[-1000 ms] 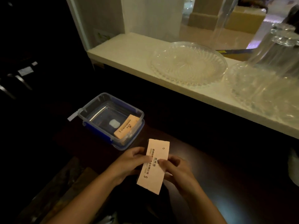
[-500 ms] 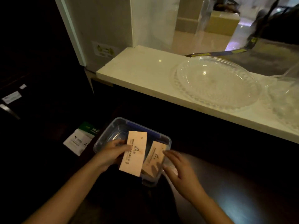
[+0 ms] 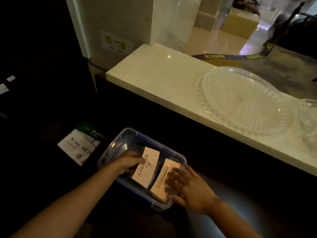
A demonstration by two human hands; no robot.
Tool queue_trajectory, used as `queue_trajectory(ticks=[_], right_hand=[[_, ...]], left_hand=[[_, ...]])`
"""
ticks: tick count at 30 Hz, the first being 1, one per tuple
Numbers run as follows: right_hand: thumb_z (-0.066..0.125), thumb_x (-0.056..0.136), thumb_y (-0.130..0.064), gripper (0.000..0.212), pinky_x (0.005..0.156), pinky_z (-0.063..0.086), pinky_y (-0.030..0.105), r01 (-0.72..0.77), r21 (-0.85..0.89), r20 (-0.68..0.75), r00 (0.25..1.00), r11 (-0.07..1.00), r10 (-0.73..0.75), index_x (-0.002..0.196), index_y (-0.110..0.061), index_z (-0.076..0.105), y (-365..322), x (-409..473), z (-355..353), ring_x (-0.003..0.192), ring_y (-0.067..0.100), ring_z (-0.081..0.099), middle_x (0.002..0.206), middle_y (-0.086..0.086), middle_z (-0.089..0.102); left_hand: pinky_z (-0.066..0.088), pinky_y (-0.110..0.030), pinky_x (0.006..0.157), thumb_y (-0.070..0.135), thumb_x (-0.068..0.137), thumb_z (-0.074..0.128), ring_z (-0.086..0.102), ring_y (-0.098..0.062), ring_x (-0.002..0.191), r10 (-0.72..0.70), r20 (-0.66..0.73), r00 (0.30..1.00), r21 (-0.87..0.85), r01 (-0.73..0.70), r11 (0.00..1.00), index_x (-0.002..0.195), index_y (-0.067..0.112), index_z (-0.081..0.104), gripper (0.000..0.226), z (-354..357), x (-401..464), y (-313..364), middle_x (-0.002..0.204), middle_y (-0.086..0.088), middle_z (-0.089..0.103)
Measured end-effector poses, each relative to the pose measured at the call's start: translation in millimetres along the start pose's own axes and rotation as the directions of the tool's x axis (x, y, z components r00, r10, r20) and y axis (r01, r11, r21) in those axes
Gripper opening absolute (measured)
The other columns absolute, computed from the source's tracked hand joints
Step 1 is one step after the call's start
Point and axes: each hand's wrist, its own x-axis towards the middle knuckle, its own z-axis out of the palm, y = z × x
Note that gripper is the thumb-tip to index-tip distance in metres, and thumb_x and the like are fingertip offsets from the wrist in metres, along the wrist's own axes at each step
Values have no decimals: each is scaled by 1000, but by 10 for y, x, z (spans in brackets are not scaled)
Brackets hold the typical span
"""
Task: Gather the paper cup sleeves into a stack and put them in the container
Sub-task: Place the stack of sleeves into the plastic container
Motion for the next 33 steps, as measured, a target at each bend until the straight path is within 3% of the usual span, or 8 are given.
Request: queue_trajectory(ticks=[4, 9, 13, 19, 23, 28, 31, 33], right_hand=[[29, 89, -58, 47, 102, 31, 52, 23, -9, -87, 996, 1000, -24, 112, -32, 61, 11, 9, 53, 118, 16, 55, 117, -6, 67], [34, 87, -58, 43, 100, 37, 50, 57, -2, -123, 991, 998, -57, 106, -33, 64, 48, 25, 79, 111, 13, 59, 109, -9, 70], [35, 85, -58, 44, 102, 31, 51, 57, -4, -149, 987, 998, -57, 105, -33, 65, 57, 12, 119, 109, 13, 60, 108, -9, 70], [28, 90, -57, 51, 105, 13, 56, 41, 32, -60, 997, 999, -39, 112, -26, 63, 68, 15, 125, 117, 20, 55, 118, 0, 66], [26, 91, -56, 54, 105, 2, 56, 53, 43, -40, 998, 998, -51, 118, -22, 59, 74, 20, 91, 120, 25, 51, 123, 5, 63], [23, 90, -57, 58, 107, -7, 53, 74, 66, -47, 996, 995, -71, 125, -20, 51, 76, 36, 90, 128, 28, 40, 133, 9, 54], [23, 90, -57, 57, 106, -12, 50, 83, 35, -34, 996, 996, -82, 126, -20, 49, 52, 40, 65, 129, 28, 38, 134, 9, 52], [23, 90, -57, 58, 105, -14, 50, 85, 33, -41, 996, 996, -84, 128, -20, 47, 46, 27, 71, 130, 28, 37, 136, 9, 51]], left_hand=[[41, -27, 59, 17, 83, 59, 61, -8, 80, -3, 32, 999, 17, 3, 1000, 84, 27, 61, 10, 4, -1, -14, 84, 5, 69], [38, -25, 59, 18, 86, 56, 60, -8, 81, 12, 33, 999, 82, -15, 997, 85, 29, 61, 12, 62, 16, -20, 84, 8, 66], [40, -25, 63, 20, 85, 57, 59, -7, 83, 67, -2, 998, 185, -65, 981, 91, 29, 61, 12, 108, 26, -10, 84, 12, 65], [43, -20, 58, 16, 90, 49, 60, -14, 81, 96, -70, 993, 260, -74, 963, 118, 12, 55, 29, 241, 39, -9, 110, -11, 66], [47, -27, 68, 16, 92, 44, 59, -19, 90, 70, -97, 993, 289, -39, 957, 120, 8, 53, 30, 314, 28, 2, 118, -13, 63], [44, -21, 54, 16, 91, 43, 59, -19, 84, 64, -102, 993, 351, -25, 936, 109, 9, 58, 24, 381, 24, 3, 112, -13, 65], [44, -23, 57, 15, 90, 42, 59, -18, 83, 63, -113, 992, 299, -26, 954, 102, 13, 59, 21, 419, 5, 12, 101, -7, 67], [46, -26, 63, 16, 89, 43, 59, -17, 83, 66, -120, 991, 264, -32, 964, 109, 11, 56, 25, 402, -27, 1, 92, -1, 65]])
